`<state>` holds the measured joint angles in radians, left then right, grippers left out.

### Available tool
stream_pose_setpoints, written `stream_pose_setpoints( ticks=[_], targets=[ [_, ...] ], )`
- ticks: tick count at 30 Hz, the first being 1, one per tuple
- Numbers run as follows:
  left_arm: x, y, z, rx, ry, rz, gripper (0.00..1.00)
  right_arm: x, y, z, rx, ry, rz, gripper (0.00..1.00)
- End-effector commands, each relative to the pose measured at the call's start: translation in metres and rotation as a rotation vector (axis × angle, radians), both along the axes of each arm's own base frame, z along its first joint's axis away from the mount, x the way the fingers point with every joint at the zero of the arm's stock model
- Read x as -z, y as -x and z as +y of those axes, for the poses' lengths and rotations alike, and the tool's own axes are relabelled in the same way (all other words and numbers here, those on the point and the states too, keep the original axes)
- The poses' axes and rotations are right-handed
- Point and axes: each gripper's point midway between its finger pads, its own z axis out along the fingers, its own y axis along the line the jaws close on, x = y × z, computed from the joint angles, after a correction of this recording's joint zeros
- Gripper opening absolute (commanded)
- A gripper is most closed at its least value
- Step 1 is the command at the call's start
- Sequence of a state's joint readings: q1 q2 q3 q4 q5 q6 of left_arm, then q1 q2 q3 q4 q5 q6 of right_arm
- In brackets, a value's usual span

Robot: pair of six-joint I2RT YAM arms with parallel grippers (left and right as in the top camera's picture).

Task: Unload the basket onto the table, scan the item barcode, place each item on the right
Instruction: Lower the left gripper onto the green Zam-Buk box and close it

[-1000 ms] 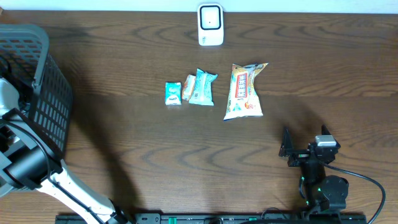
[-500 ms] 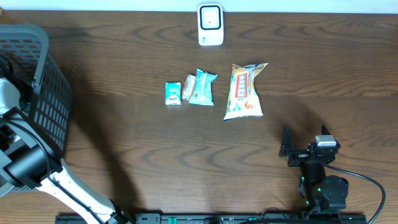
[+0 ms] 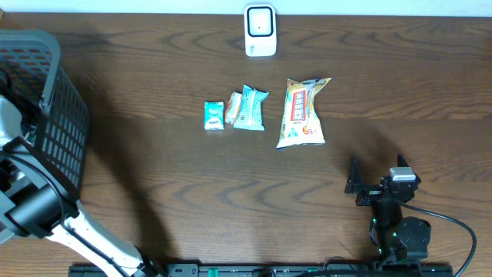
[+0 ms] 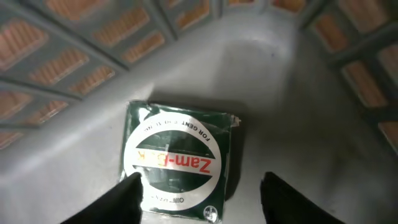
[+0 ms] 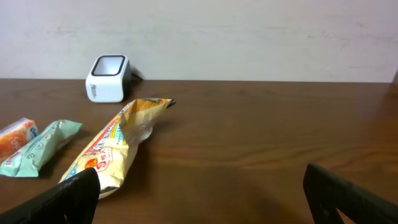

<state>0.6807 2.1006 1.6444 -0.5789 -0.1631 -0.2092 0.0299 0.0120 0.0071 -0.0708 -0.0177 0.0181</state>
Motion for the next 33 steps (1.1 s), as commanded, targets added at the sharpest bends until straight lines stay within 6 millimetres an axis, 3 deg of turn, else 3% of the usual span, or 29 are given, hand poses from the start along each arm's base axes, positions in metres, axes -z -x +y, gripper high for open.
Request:
stream_pose_setpoints(
  ticks=[1, 4, 8, 9, 10, 17, 25, 33],
  targets=[
    [-0.007, 0.006, 0.005, 0.021, -0.026, 0.019, 0.66, 0.001, 0.0, 0.001, 0.0, -0.01, 0.004, 0.99],
    [-0.008, 0.013, 0.018, -0.013, -0.081, 0.047, 0.59, 0.001, 0.0, 0.001, 0.0, -0.01, 0.004, 0.99],
    [-0.015, 0.011, 0.033, -0.019, -0.132, 0.024, 0.24, 0.001, 0.0, 0.001, 0.0, -0.01, 0.004, 0.99],
    [-0.019, 0.01, 0.039, -0.026, -0.149, 0.004, 0.11, 0.001, 0.0, 0.001, 0.0, -0.01, 0.004, 0.99],
    [-0.02, 0.009, 0.042, -0.03, -0.159, -0.006, 0.08, 0.001, 0.0, 0.001, 0.0, -0.01, 0.004, 0.99],
    [-0.023, -0.001, 0.054, -0.037, -0.198, -0.058, 0.08, 0.001, 0.0, 0.001, 0.0, -0.01, 0.004, 0.99],
    [0.024, 0.002, 0.052, -0.027, -0.143, 0.012, 0.08, 0.001, 0.0, 0.001, 0.0, -0.01, 0.004, 0.99],
    [0.035, 0.001, 0.044, -0.007, -0.096, 0.015, 0.08, 0.001, 0.0, 0.001, 0.0, -0.01, 0.004, 0.99]
  ],
)
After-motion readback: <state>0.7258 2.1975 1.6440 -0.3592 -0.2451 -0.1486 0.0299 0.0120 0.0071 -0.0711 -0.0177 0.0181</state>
